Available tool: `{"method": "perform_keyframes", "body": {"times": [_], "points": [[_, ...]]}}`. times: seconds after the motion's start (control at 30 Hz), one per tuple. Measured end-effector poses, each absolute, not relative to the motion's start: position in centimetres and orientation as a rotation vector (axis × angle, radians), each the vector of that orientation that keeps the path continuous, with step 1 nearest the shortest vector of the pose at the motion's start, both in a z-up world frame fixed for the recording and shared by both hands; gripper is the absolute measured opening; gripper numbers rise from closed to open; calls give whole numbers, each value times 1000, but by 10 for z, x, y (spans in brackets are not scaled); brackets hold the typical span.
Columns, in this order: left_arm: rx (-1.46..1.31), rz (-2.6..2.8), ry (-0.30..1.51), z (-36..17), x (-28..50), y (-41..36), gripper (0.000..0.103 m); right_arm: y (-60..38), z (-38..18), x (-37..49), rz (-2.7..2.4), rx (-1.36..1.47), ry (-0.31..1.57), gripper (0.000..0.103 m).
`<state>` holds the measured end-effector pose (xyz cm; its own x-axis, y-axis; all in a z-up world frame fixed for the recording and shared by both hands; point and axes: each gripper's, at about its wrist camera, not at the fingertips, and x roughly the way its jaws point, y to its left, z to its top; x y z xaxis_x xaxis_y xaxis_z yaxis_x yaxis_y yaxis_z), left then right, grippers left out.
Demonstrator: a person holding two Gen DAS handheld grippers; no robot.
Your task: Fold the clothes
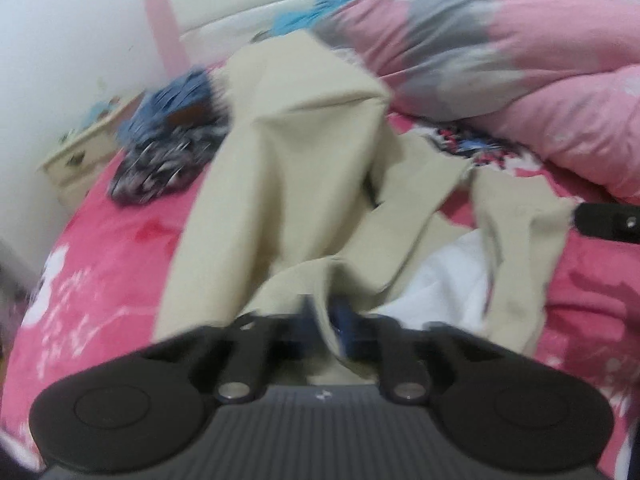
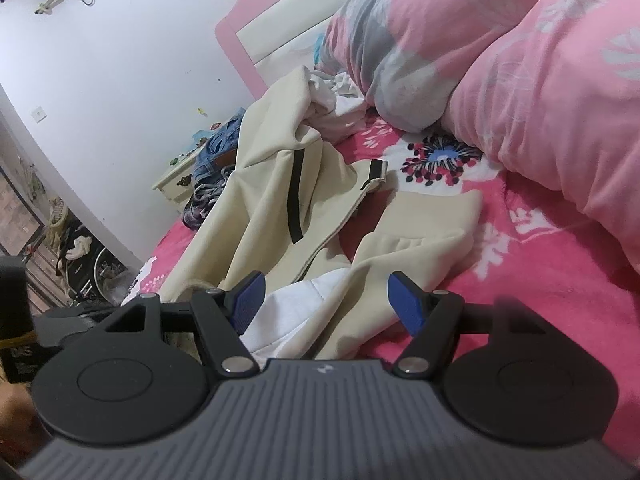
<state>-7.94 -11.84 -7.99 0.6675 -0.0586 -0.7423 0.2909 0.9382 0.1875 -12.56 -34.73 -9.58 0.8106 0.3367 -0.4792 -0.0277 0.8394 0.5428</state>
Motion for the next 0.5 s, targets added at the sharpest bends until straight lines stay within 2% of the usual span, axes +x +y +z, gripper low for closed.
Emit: {"method": "perform_keyframes", "body": {"times": [0.23,0.37,0.5], "points": [[89,-133,815,-58,-99,-42,5,-341,-94,-128,200,511,589,68],[62,-58,742,-35,-117,-2,5,-335,-87,-135,209,474,537,68],[-15,17,755,-35,-126,41,5,-331,-74,-135,265,505,491,68]]}}
